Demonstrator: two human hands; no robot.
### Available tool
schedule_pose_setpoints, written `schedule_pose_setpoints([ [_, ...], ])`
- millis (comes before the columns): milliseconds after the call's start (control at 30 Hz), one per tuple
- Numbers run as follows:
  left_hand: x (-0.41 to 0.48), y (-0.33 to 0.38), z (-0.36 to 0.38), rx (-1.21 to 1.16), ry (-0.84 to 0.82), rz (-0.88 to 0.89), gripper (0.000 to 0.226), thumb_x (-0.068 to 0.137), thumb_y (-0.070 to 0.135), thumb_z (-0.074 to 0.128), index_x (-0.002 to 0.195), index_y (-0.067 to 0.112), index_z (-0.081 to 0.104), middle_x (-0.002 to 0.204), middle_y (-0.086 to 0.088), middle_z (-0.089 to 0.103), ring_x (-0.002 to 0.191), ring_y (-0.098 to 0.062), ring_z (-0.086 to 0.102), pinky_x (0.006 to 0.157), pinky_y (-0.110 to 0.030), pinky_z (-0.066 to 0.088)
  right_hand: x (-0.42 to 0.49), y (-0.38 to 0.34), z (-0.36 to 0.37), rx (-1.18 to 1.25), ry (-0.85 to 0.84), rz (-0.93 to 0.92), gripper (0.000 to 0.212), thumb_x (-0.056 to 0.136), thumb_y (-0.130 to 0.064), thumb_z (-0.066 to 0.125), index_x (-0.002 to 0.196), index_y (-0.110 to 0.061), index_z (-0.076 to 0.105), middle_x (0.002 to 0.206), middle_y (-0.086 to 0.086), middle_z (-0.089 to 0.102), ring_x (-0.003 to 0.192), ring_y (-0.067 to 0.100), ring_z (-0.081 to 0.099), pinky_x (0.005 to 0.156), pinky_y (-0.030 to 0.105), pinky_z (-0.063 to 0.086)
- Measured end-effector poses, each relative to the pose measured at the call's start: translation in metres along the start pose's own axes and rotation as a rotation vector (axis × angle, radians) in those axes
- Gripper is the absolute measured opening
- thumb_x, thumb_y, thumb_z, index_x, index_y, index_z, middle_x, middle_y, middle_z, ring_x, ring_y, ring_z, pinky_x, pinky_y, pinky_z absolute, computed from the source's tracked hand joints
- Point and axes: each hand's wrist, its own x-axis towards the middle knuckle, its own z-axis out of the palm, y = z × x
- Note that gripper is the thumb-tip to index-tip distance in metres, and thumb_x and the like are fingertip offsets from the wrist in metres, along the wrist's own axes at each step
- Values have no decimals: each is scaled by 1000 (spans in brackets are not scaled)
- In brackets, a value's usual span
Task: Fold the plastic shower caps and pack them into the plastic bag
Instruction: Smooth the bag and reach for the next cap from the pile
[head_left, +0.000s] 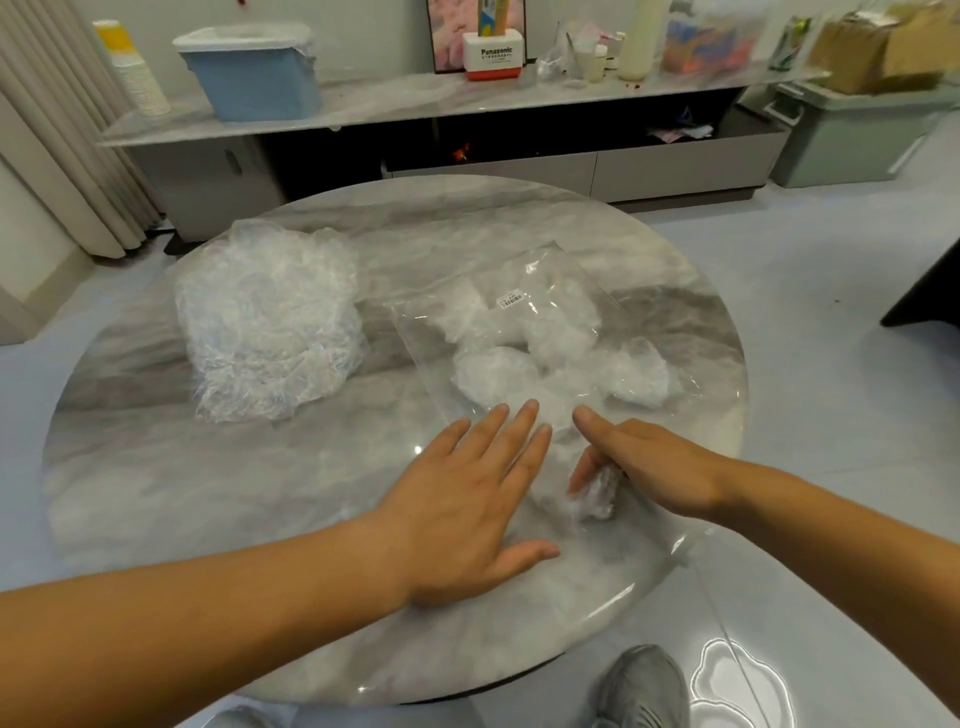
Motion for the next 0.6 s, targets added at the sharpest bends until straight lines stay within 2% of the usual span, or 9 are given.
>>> schedule_pose_setpoints([
  [100, -3, 0, 1, 6, 7, 20, 95, 95, 76, 23, 156, 3, 30, 164, -17, 24, 148, -33, 33, 110, -54, 43, 14, -4, 11, 260, -10, 61, 91, 78, -92, 26, 96, -23, 82, 100, -8, 77, 98, 12, 64, 91, 30, 44],
  [200, -5, 0, 0, -20, -48, 36, 97, 95, 77, 20, 158, 4, 23, 166, -16, 17, 152, -31, 25, 111, -57, 39, 21, -13, 23, 685, -143, 89, 90, 84, -87, 35, 103, -9, 76, 85, 2, 70, 82, 21, 60, 75, 34, 44],
  [267, -6, -2, 0, -34, -61, 41, 97, 94, 78, 17, 160, 7, 12, 168, -13, 5, 155, -28, 12, 117, -56, 31, 22, -23, 29, 955, -129, 105, 88, 88, -79, 39, 113, -1, 69, 84, 8, 67, 78, 20, 65, 81, 36, 49],
  [300, -7, -3, 0, -35, -85, 43, 97, 94, 78, 16, 161, 8, 4, 169, -11, -3, 156, -26, 4, 121, -54, 25, 21, -28, 31, 1078, -72, 114, 86, 88, -76, 44, 118, 2, 66, 93, 13, 68, 82, 22, 70, 88, 39, 52],
  [367, -7, -5, 0, -30, -121, 45, 97, 94, 78, 14, 161, 10, -3, 168, -8, -11, 156, -23, -5, 123, -51, 19, 20, -31, 32, 1260, 54, 133, 83, 87, -73, 54, 122, 2, 63, 124, 25, 61, 103, 34, 72, 102, 45, 52],
  [400, -7, -6, 0, -26, -119, 43, 97, 93, 79, 14, 161, 11, -3, 168, -8, -11, 156, -23, -5, 123, -51, 19, 19, -32, 31, 1319, 97, 149, 82, 87, -71, 57, 123, 2, 62, 134, 30, 55, 109, 41, 70, 105, 48, 50],
  [467, -8, -8, 1, -24, -138, 36, 97, 93, 79, 13, 161, 12, -4, 168, -7, -12, 156, -23, -6, 123, -51, 19, 14, -33, 30, 1356, 155, 166, 80, 87, -69, 59, 126, 0, 61, 138, 32, 51, 109, 45, 69, 104, 50, 50],
  [600, -8, -7, -1, -34, -170, 38, 96, 93, 78, 14, 161, 14, -6, 168, -6, -15, 156, -22, -11, 124, -50, 15, 0, -33, 30, 1247, 229, 205, 71, 90, -66, 57, 125, -4, 63, 122, 24, 67, 102, 40, 72, 97, 52, 54],
])
